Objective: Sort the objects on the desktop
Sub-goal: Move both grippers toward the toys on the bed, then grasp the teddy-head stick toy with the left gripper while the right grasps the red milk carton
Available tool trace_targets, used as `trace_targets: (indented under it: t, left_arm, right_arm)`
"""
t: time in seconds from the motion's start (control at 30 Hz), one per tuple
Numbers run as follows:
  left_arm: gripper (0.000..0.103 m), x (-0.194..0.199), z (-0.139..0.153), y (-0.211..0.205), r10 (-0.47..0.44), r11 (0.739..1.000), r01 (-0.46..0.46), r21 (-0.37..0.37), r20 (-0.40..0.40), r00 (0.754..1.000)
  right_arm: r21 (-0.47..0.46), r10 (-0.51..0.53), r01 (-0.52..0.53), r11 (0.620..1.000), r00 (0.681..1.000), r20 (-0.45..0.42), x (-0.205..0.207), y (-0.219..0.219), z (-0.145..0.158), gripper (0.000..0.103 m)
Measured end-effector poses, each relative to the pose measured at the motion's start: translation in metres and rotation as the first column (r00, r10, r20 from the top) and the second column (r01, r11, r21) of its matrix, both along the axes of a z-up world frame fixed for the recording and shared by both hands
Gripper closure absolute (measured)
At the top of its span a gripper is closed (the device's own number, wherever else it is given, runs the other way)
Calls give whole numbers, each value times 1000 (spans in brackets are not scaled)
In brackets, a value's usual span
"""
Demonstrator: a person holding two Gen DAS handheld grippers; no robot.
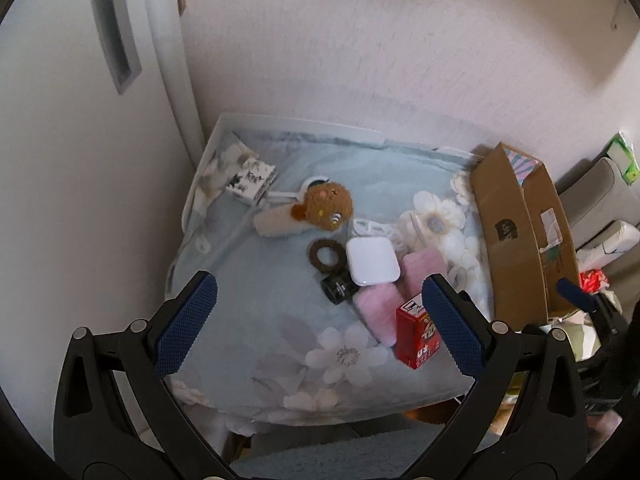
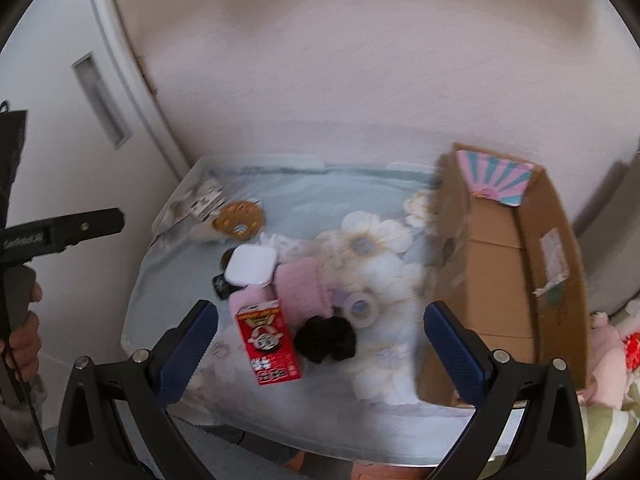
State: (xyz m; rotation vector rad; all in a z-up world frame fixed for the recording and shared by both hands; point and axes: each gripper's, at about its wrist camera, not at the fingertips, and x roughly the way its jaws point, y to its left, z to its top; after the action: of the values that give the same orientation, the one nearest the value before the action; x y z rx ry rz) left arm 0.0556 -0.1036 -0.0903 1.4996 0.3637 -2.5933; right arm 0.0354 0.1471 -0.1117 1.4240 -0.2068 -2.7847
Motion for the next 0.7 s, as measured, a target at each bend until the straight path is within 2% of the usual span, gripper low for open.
trace_targets:
  t: [0.1,0.17,0.27,0.33,0.43,0.5,0.57,0.7]
  left_arm:
    - [1,-4,-10,-4,-6,1000,6,19,6,1000]
    - [1,-11,-18,-4,-26,1000,26,-1,13,1000]
    - [1,-25,-31,-2,-70,997,70,-26,21,997]
    - [1,-36,-44,-1,-119,993,119,-13,20,993]
    - [1,-52,-66,-2,-174,985,174,-1,38,984]
    - [1,-63,-80,-3,-204,978,205,-22,48,978]
    - [1,-73,-91,-7,-222,974,224,-38,57,973]
    - [1,-91,-105,-17,-243,969,245,-44,43,969]
  right_arm:
    - [-23,65,-66,998,998,-20,3,-11,-11,2]
    - [-23,106,-106,994,994,-21,3,-19,-19,5]
    - [6,138,-138,990,990,7,1,-30,-33,9]
    - [5,157,-157,988,987,27,-1,-34,-43,11]
    - [-9,165,-165,986,985,52,-4,-38,-55,16]
    - [-10,166,-165,986,984,67,-6,-41,-62,20]
    - [0,165,-165,986,982,88,-11,-43,-70,30]
    - [4,141,-142,990,983,119,-21,-45,-85,31]
